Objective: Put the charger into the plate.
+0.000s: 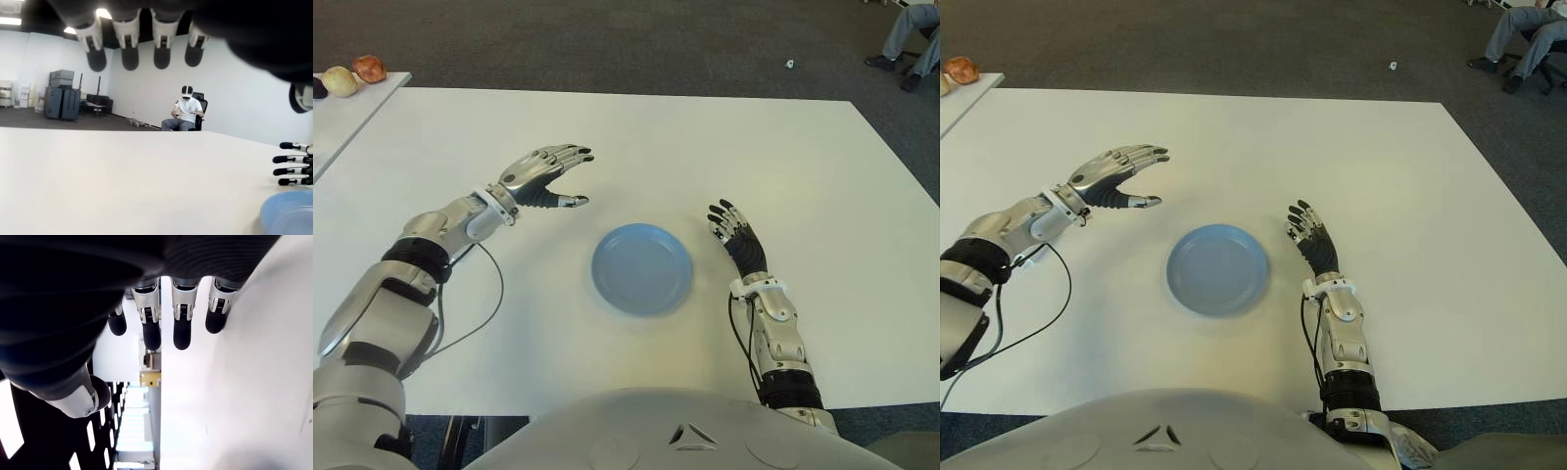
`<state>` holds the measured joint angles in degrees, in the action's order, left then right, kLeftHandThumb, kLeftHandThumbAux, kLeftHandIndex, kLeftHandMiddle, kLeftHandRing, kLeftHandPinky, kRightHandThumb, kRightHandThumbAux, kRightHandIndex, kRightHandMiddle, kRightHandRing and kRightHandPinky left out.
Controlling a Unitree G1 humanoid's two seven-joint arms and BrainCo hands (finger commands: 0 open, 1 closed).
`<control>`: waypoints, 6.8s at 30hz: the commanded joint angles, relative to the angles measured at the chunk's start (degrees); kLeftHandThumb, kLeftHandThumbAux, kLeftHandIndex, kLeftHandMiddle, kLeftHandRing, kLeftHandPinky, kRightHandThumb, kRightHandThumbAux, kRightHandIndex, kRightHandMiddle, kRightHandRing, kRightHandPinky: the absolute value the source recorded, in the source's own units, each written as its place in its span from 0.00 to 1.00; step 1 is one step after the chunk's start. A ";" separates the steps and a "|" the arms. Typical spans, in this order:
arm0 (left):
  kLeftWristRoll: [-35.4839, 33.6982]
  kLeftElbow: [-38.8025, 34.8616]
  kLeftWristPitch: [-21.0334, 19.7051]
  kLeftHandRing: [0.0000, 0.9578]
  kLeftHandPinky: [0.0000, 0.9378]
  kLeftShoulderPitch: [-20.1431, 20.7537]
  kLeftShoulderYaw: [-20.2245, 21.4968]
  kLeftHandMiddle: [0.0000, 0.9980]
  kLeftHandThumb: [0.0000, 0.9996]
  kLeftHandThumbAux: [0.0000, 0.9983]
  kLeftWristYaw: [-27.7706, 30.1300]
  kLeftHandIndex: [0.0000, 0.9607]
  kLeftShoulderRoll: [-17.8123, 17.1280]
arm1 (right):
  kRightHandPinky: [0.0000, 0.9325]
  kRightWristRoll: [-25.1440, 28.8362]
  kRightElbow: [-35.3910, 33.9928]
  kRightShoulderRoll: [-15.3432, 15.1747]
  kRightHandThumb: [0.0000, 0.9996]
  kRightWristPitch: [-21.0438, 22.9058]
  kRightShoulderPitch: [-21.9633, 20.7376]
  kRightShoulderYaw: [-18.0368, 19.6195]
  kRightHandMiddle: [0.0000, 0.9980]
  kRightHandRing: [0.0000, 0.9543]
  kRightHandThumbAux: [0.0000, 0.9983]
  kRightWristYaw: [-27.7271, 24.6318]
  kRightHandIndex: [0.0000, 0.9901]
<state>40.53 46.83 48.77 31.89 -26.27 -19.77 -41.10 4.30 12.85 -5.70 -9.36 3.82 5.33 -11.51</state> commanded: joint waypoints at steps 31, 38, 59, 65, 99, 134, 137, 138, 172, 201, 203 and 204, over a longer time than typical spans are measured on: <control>-27.49 -46.92 -22.60 0.00 0.00 -48.66 48.44 0.00 0.32 0.27 26.49 0.00 -17.58 | 0.04 -0.87 3.44 0.76 0.00 -2.78 0.15 -0.89 0.14 0.11 0.62 2.67 0.01; -27.35 -48.92 -21.37 0.00 0.00 -54.01 56.55 0.00 0.34 0.30 28.66 0.00 -15.05 | 0.04 -0.79 3.81 0.81 0.00 -3.12 0.12 -1.11 0.13 0.11 0.63 2.74 0.01; -19.33 -50.25 -19.26 0.00 0.02 -59.81 55.23 0.00 0.27 0.27 30.78 0.00 -8.11 | 0.03 -0.99 4.08 0.57 0.00 -2.76 -0.61 -1.45 0.14 0.11 0.62 3.94 0.02; -19.29 -52.38 -19.18 0.00 0.02 -60.35 53.31 0.00 0.27 0.26 31.80 0.00 -5.68 | 0.04 -0.84 3.44 0.28 0.00 -2.41 -0.54 -1.40 0.14 0.11 0.62 3.83 0.01; -2.47 -27.16 -26.08 0.04 0.08 -42.10 33.82 0.02 0.18 0.56 17.57 0.00 0.18 | 0.04 0.39 1.34 0.01 0.00 -1.89 0.05 -1.04 0.15 0.12 0.61 2.85 0.02; -17.49 -28.62 -37.15 0.00 0.03 -44.33 31.71 0.00 0.08 0.53 22.57 0.00 1.59 | 0.05 1.41 -3.70 -0.88 0.00 0.75 2.33 0.64 0.15 0.12 0.62 1.43 0.01; -18.15 -28.70 -37.23 0.00 0.03 -44.34 31.55 0.00 0.08 0.52 22.69 0.00 1.73 | 0.06 1.44 -3.94 -0.94 0.00 0.86 2.45 0.69 0.16 0.13 0.62 1.33 0.01; -18.32 -28.67 -37.26 0.00 0.03 -44.33 31.49 0.00 0.08 0.52 22.71 0.00 1.78 | 0.06 1.45 -4.00 -0.94 0.00 0.91 2.48 0.70 0.16 0.13 0.62 1.33 0.01; -13.67 -28.30 -36.92 0.12 0.21 -44.50 28.98 0.08 0.14 0.48 17.85 0.01 1.09 | 0.10 1.75 -5.41 -1.06 0.00 0.64 3.24 1.37 0.17 0.15 0.62 0.68 0.03; -9.09 -27.63 -31.91 0.08 0.14 -44.29 27.03 0.08 0.42 0.19 13.08 0.06 -1.18 | 0.10 1.47 -6.51 -1.11 0.00 1.01 3.35 1.54 0.18 0.15 0.63 0.95 0.05; -8.91 -27.83 -32.00 0.08 0.14 -44.39 27.06 0.08 0.42 0.19 12.97 0.06 -1.20 | 0.09 1.39 -6.51 -1.16 0.00 1.03 3.34 1.52 0.19 0.16 0.63 0.94 0.05; -8.85 -27.89 -32.03 0.09 0.17 -44.42 27.07 0.08 0.42 0.19 12.90 0.06 -1.19 | 0.09 1.34 -6.51 -1.18 0.00 1.03 3.33 1.51 0.19 0.16 0.63 0.94 0.05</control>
<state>30.79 18.55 17.30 -11.82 1.45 -6.97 -41.97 4.95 6.30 -6.80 -9.44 6.73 6.63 -10.71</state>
